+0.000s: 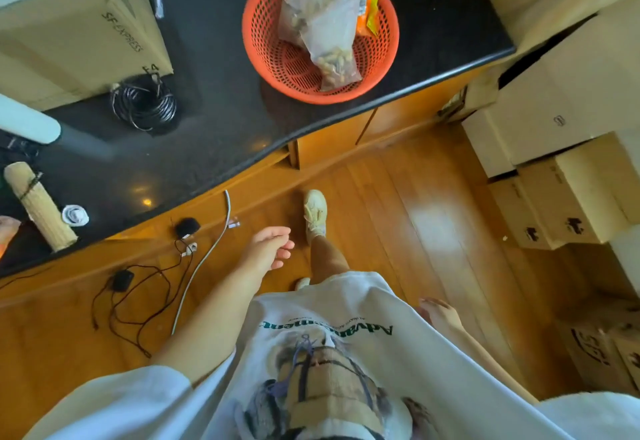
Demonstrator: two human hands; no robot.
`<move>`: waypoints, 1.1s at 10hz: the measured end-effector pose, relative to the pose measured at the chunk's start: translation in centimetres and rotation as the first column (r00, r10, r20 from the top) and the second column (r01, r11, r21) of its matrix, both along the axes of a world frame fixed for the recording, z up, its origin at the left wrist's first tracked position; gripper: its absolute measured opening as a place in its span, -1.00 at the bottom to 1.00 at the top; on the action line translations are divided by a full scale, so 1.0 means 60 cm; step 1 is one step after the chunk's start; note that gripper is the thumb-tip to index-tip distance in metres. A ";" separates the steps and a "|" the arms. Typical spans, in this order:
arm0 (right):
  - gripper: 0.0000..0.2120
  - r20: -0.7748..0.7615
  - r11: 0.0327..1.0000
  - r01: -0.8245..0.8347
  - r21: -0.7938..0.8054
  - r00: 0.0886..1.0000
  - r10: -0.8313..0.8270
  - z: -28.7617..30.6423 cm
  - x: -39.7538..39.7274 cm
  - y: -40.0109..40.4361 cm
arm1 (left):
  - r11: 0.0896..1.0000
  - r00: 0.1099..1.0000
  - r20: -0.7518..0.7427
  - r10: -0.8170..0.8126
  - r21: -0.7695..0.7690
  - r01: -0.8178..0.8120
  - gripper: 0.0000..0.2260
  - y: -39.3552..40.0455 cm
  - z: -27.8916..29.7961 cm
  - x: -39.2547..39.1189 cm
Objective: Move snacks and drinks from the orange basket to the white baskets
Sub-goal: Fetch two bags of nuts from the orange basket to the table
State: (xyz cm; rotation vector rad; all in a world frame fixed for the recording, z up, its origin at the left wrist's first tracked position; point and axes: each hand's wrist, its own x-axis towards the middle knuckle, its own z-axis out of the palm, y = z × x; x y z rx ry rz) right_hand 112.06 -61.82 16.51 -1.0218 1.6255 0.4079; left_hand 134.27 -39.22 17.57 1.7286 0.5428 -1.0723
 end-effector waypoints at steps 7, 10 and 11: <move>-0.67 0.445 0.890 -0.281 -0.360 0.786 0.429 -0.040 0.735 -0.184 | 0.993 0.932 0.342 0.121 -0.040 -0.114 -0.82 -0.162 0.030 0.467; -0.04 0.327 0.810 -0.403 -0.427 0.766 0.554 -0.155 0.825 -0.202 | 0.794 0.626 0.495 -0.603 0.445 0.413 -0.60 -0.295 -0.107 0.671; -0.03 0.338 0.805 -0.414 -0.425 0.752 0.566 -0.170 0.834 -0.201 | 0.703 0.471 0.523 -0.710 0.559 0.439 -0.43 -0.308 -0.128 0.712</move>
